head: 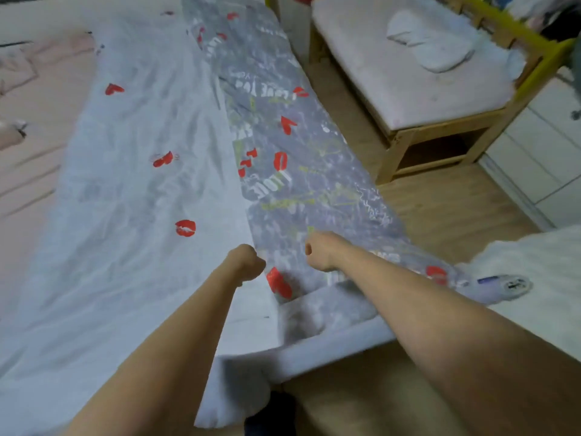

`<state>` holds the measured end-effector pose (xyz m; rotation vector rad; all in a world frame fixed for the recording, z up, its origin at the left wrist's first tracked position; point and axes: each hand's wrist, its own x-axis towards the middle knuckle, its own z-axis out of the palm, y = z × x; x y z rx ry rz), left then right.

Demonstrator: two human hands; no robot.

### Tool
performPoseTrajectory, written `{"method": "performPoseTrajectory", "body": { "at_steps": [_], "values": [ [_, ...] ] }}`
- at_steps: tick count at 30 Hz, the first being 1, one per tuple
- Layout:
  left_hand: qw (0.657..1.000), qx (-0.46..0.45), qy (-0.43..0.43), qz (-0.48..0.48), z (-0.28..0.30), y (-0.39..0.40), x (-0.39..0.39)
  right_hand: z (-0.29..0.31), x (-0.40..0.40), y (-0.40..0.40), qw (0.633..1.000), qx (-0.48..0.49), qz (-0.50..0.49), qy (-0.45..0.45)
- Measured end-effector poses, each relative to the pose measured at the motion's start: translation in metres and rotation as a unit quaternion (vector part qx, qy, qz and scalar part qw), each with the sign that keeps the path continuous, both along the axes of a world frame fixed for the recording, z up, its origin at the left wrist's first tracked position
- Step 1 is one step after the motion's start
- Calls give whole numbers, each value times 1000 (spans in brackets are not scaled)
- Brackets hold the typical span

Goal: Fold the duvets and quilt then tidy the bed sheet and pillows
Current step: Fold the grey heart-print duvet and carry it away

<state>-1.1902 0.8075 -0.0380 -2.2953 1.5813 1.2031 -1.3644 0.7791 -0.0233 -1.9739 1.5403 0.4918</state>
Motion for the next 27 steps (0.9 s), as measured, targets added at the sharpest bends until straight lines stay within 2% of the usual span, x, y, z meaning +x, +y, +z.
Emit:
{"method": "performPoseTrajectory", "body": {
  "at_steps": [3, 5, 8, 10, 13, 15, 17, 20, 21, 22, 24, 26, 27],
  "values": [
    [986, 61, 88, 129, -57, -24, 15, -63, 47, -19, 997, 53, -43, -17],
    [968, 111, 130, 185, -92, -32, 17, -98, 62, -15, 991, 76, -111, -25],
    [936, 178, 187, 239, -143, -32, 11, -146, 64, 8, 970, 95, -218, 48],
    [920, 190, 209, 270, -175, -29, 6, -176, 64, 29, 963, 113, -224, 96],
    [923, 126, 200, 305, -197, -29, -4, -196, 65, 46, 966, 74, -209, 131],
    [942, 54, 173, 284, -197, -33, -11, -203, 71, 43, 968, 37, -224, 108],
    [955, -35, 145, 256, -179, -40, -12, -186, 78, 28, 971, 4, -234, 45],
    [932, -162, 132, 297, -141, -52, 12, -137, 93, 7, 977, -44, -188, -91],
    [930, -176, 112, 304, -134, -46, 24, -124, 99, 12, 978, -41, -160, -128],
    [939, -158, 78, 296, -131, -35, 34, -118, 103, 25, 982, -32, -123, -142],
    [970, -32, 2, 240, -132, -4, 49, -120, 110, 57, 994, 27, -23, -103],
    [986, 103, -46, 122, -137, 19, 58, -129, 107, 71, 986, 154, 61, -35],
    [989, 130, -60, 33, -136, 16, 61, -129, 104, 63, 977, 199, 76, -25]
  ]
}}
